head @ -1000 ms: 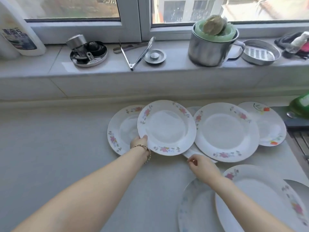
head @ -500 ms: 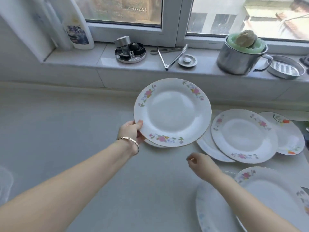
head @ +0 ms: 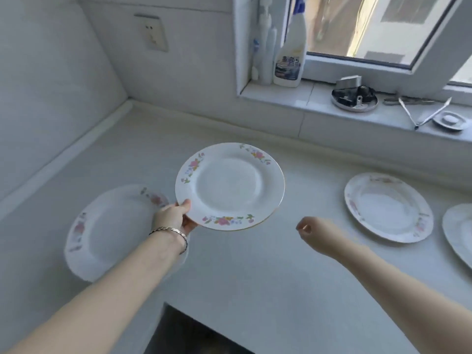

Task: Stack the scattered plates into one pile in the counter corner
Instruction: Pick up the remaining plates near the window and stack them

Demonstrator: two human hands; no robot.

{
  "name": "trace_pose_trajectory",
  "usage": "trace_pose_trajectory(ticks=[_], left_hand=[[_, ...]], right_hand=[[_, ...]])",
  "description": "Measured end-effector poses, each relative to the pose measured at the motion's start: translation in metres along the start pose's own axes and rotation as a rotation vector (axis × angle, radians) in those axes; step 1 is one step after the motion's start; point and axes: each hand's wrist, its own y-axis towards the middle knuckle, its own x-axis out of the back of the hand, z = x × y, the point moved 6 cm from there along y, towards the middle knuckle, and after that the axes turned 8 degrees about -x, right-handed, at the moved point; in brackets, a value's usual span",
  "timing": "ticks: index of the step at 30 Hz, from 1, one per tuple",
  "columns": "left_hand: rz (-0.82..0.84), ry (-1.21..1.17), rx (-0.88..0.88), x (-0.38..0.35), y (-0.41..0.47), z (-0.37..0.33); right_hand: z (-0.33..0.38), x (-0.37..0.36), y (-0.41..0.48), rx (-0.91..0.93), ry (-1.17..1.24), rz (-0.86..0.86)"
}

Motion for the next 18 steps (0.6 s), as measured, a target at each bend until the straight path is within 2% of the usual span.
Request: trace_pose_trajectory(ticks=[5, 9, 18], left_hand=[[-0.116, 0.044, -0.090, 0.106, 0.033, -0.052], [-0.162, 0.073, -0.074, 0.173, 0.048, -0.068], [-0.194, 0.135, -0.001, 0.233, 0.063, -0.056]], right_hand=[[0.093, -0.041, 0.007, 0.057, -0.016, 0.019], [0.139, -0.062, 0.010, 0.077, -0.045, 0.038], [0.192, -0.082, 0.017, 0.103, -0.122, 0.074]])
